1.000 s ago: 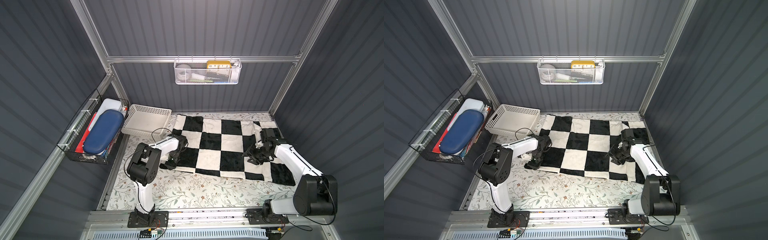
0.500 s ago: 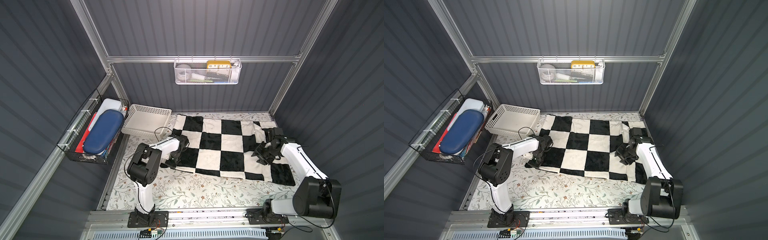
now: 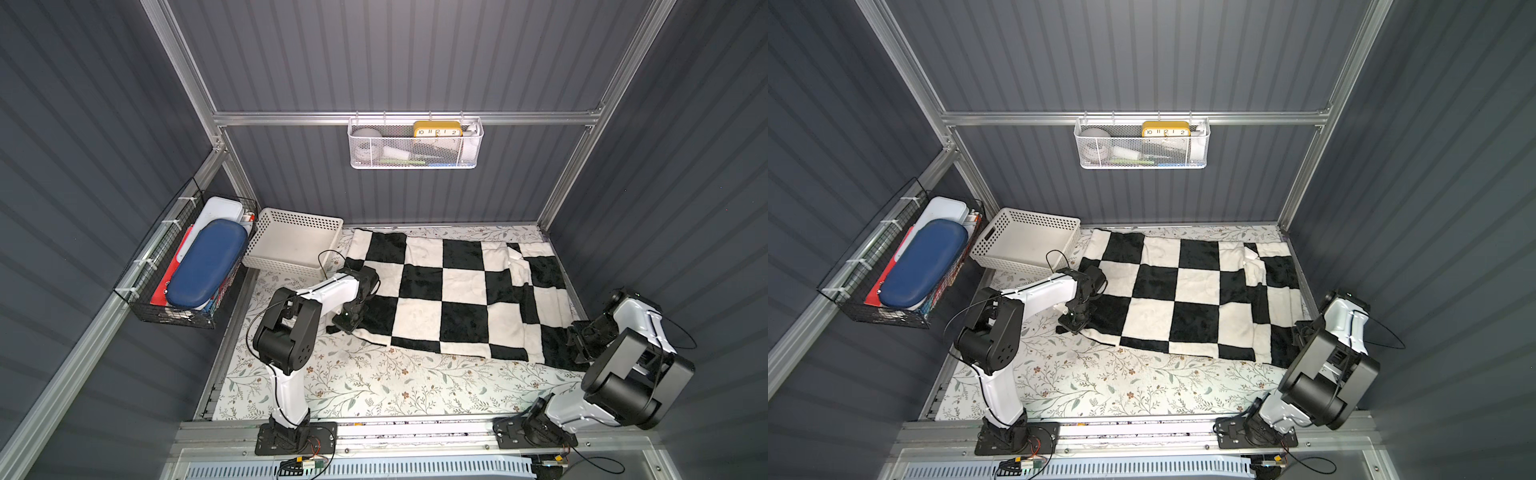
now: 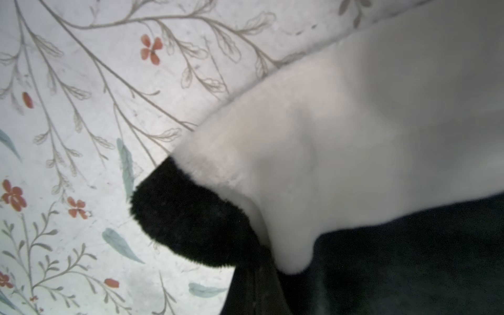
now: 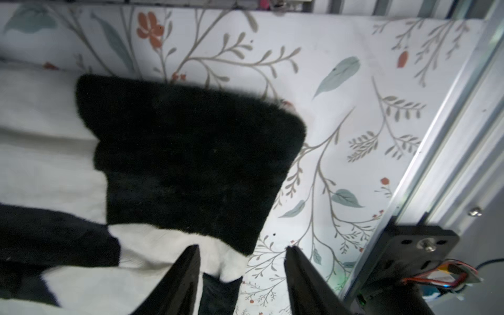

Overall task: Roll up the pillowcase
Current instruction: Fold the pillowcase at the center of the board.

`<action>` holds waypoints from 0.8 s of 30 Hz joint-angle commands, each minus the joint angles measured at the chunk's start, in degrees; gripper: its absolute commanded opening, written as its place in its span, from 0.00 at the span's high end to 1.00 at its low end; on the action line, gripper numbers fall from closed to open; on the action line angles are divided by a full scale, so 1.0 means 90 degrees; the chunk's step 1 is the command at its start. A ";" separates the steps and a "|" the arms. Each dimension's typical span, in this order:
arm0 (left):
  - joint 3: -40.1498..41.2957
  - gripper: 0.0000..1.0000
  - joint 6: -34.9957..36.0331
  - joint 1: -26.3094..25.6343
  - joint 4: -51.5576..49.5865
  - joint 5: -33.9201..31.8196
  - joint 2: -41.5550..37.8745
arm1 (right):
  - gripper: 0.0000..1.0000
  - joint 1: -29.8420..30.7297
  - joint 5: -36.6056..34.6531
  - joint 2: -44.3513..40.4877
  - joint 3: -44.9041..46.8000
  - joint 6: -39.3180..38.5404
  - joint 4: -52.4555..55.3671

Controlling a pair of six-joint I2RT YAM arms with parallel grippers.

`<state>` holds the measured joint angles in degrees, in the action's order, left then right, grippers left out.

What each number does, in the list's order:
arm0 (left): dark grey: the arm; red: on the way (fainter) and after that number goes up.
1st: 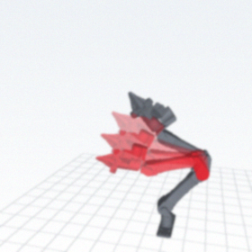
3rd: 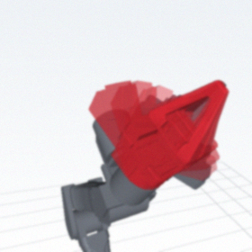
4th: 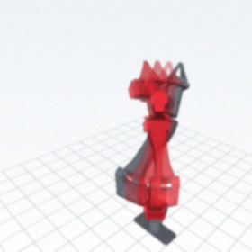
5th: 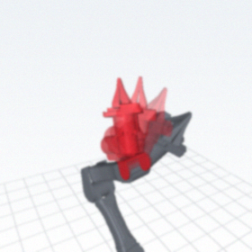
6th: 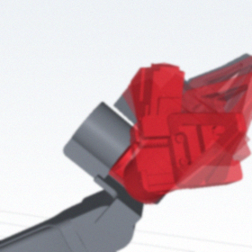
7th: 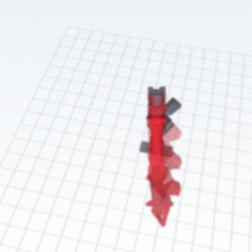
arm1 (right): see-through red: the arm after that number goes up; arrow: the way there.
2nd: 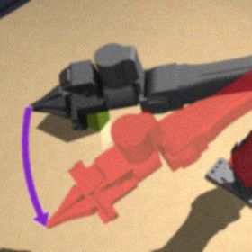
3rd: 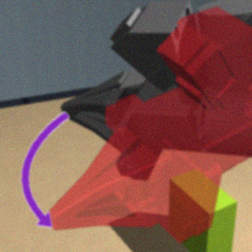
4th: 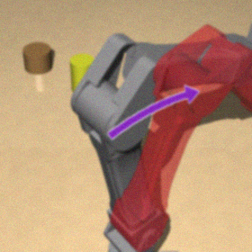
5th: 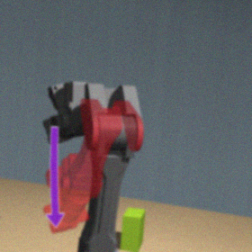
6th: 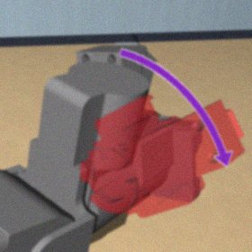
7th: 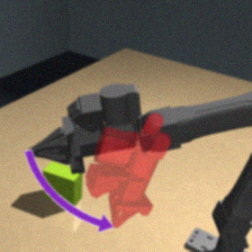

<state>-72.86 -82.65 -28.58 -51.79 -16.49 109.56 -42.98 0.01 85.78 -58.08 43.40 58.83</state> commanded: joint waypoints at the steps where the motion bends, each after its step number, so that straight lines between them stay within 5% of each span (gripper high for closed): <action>1: -0.0185 1.00 0.0480 -0.0047 0.0123 0.0228 -0.0098 | 0.42 -0.0363 -0.0539 -0.0033 0.0231 0.0113 0.0043; 24: -0.0017 0.99 0.0512 -0.0045 0.0040 0.0326 -0.0226 | 0.50 -0.0575 -0.0778 0.0511 0.0645 -0.0076 -0.1136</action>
<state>-73.36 -78.74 -28.58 -49.56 -13.74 109.54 -48.18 -7.07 90.00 -50.65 42.70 48.49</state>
